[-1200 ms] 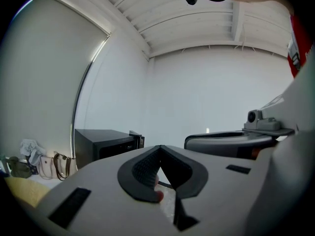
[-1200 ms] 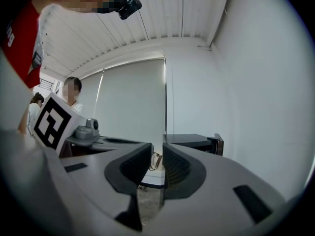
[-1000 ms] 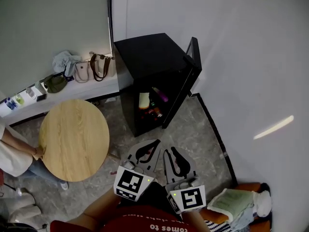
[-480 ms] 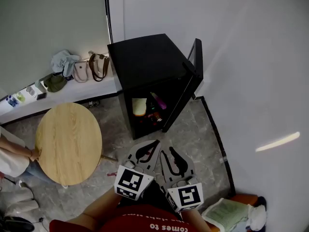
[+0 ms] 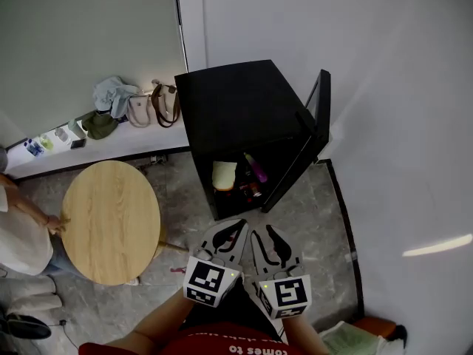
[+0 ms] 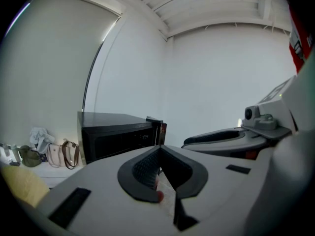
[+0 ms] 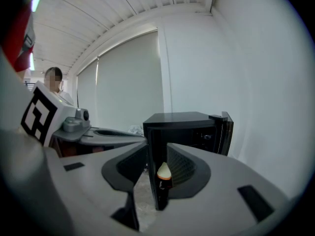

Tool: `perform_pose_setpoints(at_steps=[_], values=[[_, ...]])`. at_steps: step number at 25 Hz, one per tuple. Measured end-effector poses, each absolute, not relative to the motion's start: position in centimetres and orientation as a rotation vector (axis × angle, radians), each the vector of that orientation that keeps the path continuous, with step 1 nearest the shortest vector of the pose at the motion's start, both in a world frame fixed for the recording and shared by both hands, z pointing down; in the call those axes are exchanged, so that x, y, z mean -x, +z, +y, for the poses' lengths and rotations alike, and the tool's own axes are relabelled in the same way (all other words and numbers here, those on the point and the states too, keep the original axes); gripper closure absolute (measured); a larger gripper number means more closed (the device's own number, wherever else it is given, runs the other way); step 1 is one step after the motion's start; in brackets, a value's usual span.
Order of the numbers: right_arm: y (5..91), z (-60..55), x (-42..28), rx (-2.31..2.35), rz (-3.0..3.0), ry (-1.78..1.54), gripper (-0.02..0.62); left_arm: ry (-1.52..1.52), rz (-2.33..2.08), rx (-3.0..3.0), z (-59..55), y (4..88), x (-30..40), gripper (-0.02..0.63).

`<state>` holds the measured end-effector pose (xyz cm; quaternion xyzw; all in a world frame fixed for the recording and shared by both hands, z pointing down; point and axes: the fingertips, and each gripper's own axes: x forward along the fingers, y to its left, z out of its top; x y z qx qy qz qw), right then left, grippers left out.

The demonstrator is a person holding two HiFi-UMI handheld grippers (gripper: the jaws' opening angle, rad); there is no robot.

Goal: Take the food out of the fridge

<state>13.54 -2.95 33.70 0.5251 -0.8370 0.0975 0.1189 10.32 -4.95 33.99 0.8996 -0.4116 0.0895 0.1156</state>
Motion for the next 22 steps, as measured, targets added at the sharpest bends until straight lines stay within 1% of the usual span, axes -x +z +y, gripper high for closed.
perform_pose_setpoints(at_steps=[7,12,15,18,19,22], values=[[36.3,-6.3,-13.5,-1.517,-2.380,0.315,0.482,0.314,-1.146,-2.584,-8.0,36.6,-10.2,0.597],[39.3,-9.2,-13.7,-1.496,-2.311,0.348,0.476,0.387,-1.160,-2.540,-10.9,40.3,-10.1,0.597],[42.1,-10.7,-13.9,-1.472,-2.262,0.380,0.459,0.467,-1.171,-2.516,-12.3,43.3,-10.3,0.597],[44.1,-12.0,-14.1,-1.462,-2.233,0.404,0.448,0.478,-1.172,-2.469,-13.6,45.5,-10.3,0.595],[44.7,-12.3,-14.1,-1.458,-2.228,0.406,0.445,0.477,-1.171,-2.453,-14.1,46.1,-10.4,0.592],[46.6,-13.3,-14.4,-1.450,-2.211,0.407,0.437,0.486,-1.165,-2.422,-15.0,47.8,-10.4,0.546]])
